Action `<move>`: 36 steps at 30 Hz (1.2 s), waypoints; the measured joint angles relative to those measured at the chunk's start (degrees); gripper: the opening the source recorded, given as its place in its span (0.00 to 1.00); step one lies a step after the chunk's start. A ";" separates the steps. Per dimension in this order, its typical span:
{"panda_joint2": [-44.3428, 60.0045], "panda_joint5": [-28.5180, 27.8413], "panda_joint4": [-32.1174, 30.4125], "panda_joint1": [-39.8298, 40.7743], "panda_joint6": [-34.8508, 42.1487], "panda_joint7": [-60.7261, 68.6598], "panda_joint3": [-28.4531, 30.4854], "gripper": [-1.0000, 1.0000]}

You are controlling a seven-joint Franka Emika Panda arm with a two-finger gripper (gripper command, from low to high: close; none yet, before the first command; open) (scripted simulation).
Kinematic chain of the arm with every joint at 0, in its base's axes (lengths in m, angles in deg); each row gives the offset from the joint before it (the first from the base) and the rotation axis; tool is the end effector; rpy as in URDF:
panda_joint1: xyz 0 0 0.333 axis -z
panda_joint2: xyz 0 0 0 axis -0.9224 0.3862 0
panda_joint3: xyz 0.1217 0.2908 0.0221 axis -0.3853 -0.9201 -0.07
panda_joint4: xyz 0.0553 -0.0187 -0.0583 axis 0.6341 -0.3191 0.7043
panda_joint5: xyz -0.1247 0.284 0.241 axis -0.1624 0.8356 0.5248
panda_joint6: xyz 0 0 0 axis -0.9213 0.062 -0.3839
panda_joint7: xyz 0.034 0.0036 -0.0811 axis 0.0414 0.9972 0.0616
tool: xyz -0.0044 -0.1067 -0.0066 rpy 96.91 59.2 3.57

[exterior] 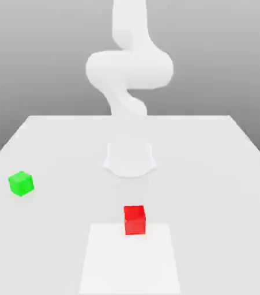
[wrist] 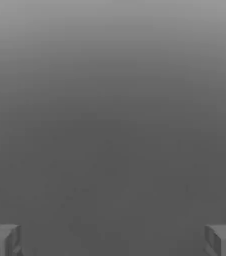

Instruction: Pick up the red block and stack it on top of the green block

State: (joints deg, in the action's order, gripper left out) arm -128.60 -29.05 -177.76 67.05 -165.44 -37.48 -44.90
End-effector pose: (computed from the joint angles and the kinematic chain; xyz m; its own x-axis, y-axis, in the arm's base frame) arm 0.3715 0.0014 0.6610 0.5280 -0.7108 0.4648 -0.5313 -0.7034 -0.4722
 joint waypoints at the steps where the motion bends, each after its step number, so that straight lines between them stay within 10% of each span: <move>1: 1.60 -0.01 -1.91 -0.11 -1.39 0.18 0.01 0.50; 17: 31.65 0.10 -33.06 -1.71 -26.46 3.34 -0.10 0.50; 24: 49.72 -0.23 -33.24 -1.73 -41.48 3.36 -0.15 0.50; 25: 51.29 -0.25 -33.03 -1.78 -42.84 3.35 -0.10 0.00; 36: 44.49 -0.18 -33.99 -1.51 -36.97 3.37 -0.44 0.00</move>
State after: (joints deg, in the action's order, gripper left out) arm -84.11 -29.23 -211.74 65.55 -202.41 -34.11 -45.34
